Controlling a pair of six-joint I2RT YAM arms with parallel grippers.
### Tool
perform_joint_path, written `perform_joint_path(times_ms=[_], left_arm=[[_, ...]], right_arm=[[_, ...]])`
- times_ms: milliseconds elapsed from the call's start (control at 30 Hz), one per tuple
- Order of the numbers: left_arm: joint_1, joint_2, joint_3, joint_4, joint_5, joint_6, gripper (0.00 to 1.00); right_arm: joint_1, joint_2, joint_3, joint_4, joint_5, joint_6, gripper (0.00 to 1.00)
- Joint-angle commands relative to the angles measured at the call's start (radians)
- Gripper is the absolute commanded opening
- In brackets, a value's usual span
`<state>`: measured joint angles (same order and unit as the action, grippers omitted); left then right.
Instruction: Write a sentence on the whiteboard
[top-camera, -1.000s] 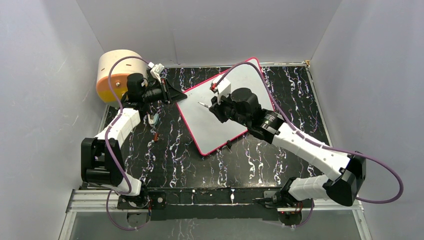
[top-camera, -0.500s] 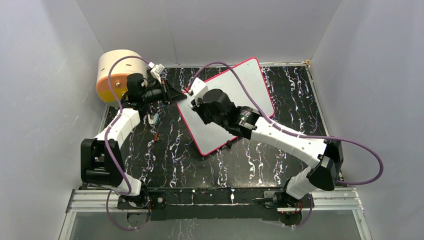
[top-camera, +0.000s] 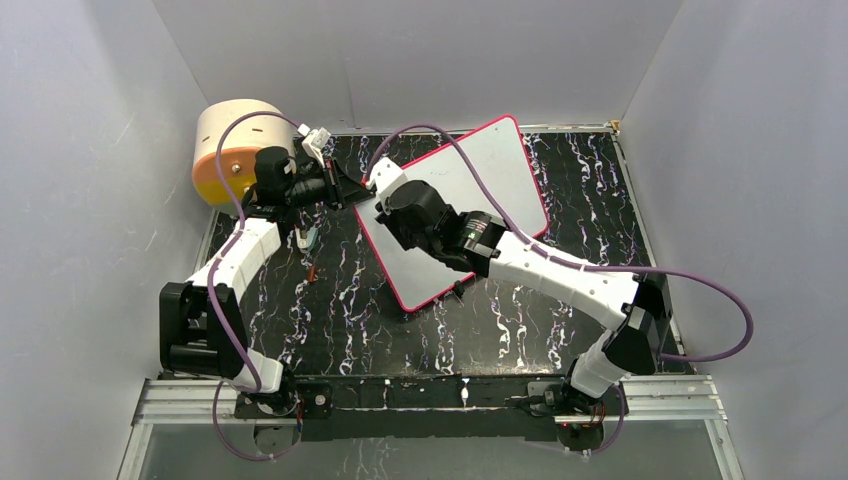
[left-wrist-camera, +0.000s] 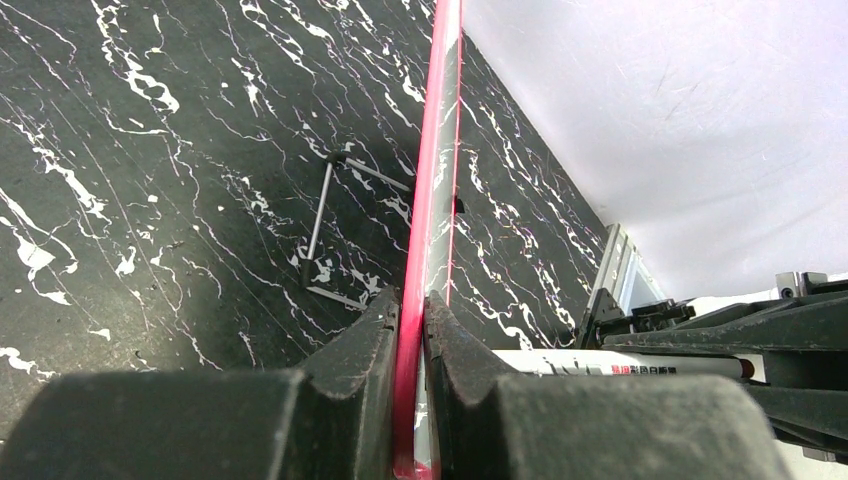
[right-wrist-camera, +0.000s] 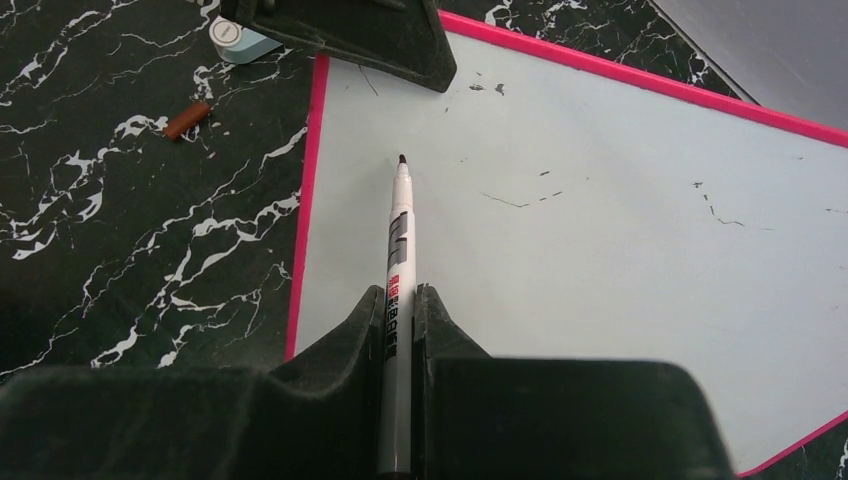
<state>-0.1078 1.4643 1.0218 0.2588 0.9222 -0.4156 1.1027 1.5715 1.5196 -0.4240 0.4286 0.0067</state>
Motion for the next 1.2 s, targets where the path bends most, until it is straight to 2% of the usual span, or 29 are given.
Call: perform_joint_path(times_ms=[0,1167], left_arm=[[-0.006,-0.030,0.010,-0.061,-0.061,0.037,0.00],[-0.010,-0.028,0.014,-0.079,-0.056,0.052,0.00]], right_arm=[[0.014,0.002,0.061,0.038,0.024,0.019,0.00],[0.026,0.058,0.089,0.071,0.053,0.015,0.00]])
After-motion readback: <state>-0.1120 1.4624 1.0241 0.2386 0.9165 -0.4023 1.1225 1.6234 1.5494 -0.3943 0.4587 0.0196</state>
